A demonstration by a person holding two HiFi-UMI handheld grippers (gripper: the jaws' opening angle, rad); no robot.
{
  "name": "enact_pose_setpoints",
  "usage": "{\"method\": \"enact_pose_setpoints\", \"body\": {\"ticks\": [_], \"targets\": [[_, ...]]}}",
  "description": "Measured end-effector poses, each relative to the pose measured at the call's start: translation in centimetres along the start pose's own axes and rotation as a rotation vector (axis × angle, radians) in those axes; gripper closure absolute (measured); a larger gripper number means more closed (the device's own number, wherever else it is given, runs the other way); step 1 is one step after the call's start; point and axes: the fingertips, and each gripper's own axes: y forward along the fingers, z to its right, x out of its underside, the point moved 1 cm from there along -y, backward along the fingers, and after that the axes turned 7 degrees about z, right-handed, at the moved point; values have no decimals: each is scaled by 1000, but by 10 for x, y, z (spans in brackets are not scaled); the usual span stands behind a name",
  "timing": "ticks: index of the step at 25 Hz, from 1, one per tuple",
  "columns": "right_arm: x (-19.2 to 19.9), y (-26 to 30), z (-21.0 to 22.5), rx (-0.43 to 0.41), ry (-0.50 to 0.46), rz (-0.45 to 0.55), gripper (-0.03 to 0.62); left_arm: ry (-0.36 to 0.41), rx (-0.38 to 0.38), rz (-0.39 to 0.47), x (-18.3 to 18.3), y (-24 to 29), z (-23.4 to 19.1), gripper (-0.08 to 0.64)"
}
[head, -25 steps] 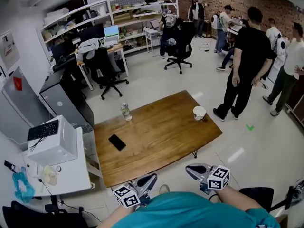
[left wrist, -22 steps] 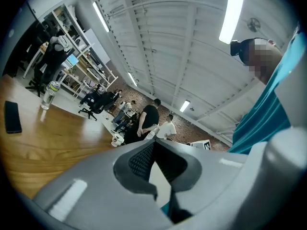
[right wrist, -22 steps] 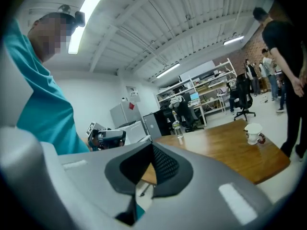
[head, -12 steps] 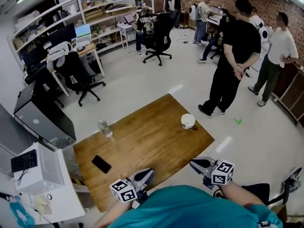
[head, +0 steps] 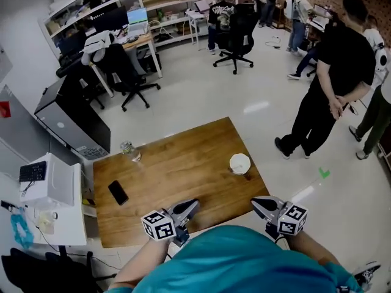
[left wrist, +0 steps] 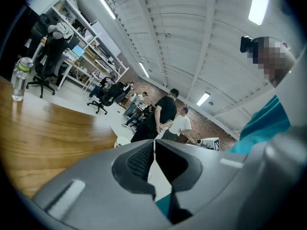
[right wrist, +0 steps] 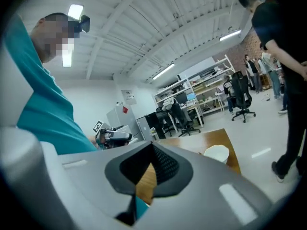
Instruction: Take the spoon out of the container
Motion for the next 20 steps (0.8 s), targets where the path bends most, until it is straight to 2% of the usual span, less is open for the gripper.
{"method": "enact_pose_setpoints", "body": {"ticks": [3,5,9,15,20], "targets": [[-16,-39,41,-76,26,-23,591,-17,-82,-27,24,58,6,526],[-27,-60,65,-110,37,-26,591,-57,-126,-62,40,94,5,497],[-44,-92,109,-108,56,-8,591,-125,-187,-136,68,156,-15,428],[-51,-83,156,-100,75,-21,591,-310,-301,-153,82,214,-97,373],[-43,-62,171,-66,74,-32,591,-471,-380,-264,112,234,-174,354]]}}
